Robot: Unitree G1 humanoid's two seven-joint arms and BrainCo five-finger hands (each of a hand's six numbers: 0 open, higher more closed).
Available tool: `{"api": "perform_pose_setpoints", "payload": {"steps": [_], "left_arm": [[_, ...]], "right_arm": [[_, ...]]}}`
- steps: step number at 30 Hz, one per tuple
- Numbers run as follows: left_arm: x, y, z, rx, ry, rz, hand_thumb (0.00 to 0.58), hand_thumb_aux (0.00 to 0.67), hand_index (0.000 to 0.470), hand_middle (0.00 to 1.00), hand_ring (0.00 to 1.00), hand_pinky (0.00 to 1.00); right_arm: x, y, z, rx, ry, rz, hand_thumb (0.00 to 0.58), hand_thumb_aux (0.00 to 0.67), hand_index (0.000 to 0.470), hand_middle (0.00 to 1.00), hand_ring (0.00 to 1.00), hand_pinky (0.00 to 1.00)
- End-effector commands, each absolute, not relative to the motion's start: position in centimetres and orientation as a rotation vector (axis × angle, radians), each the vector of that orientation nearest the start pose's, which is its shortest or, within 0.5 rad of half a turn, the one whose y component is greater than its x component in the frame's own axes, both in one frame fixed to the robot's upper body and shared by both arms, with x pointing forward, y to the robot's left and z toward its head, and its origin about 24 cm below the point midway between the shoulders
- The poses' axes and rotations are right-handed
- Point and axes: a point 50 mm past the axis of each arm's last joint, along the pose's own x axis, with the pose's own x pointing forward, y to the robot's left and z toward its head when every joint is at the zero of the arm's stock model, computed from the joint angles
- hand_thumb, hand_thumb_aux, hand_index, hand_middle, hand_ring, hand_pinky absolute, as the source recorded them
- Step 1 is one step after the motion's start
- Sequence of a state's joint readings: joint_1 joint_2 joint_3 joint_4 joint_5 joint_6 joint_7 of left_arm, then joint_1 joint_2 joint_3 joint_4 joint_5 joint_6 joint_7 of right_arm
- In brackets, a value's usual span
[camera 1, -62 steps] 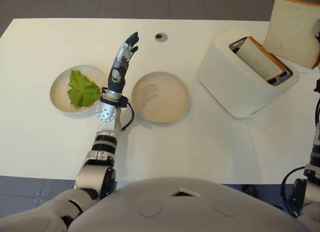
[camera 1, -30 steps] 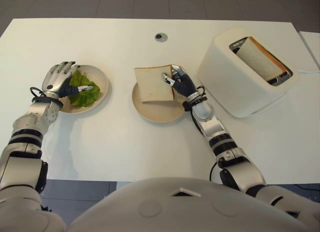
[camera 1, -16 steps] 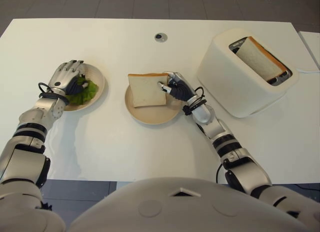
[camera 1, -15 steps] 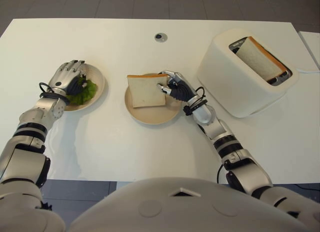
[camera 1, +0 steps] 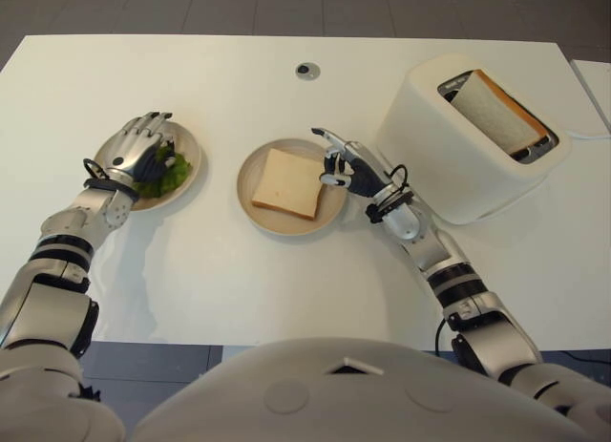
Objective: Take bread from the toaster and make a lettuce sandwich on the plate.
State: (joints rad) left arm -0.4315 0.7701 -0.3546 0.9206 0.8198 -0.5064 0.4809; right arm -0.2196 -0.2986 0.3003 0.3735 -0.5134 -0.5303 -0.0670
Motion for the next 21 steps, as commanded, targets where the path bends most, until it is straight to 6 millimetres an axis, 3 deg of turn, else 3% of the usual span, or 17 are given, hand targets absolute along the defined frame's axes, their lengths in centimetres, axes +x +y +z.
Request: {"api": "perform_pose_setpoints", "payload": {"steps": [1, 11, 16, 21], "left_arm": [[29.7, 29.3, 5.2, 1.476, -0.220, -0.077, 0.580, 0.670, 0.470, 0.00, 0.00, 0.00], [30.0, 28.9, 7.5, 1.351, -0.348, -0.004, 0.580, 0.670, 0.470, 0.00, 0.00, 0.00], [29.8, 27.2, 8.5, 1.213, -0.445, -0.050, 0.580, 0.670, 0.470, 0.00, 0.00, 0.00], [28.9, 24.6, 9.3, 1.045, -0.570, -0.158, 0.580, 0.670, 0.470, 0.00, 0.00, 0.00]], "right_arm": [[27.3, -12.4, 4.7, -0.764, -0.398, 0.438, 0.000, 0.000, 0.000, 0.59, 0.59, 0.59], [27.5, -13.5, 5.2, -0.748, -0.400, 0.399, 0.000, 0.000, 0.000, 0.60, 0.60, 0.60], [27.3, -13.9, 6.0, -0.737, -0.424, 0.384, 0.000, 0.000, 0.000, 0.59, 0.59, 0.59], [26.3, -14.0, 8.4, -0.657, -0.496, 0.402, 0.000, 0.000, 0.000, 0.59, 0.59, 0.59]]}}
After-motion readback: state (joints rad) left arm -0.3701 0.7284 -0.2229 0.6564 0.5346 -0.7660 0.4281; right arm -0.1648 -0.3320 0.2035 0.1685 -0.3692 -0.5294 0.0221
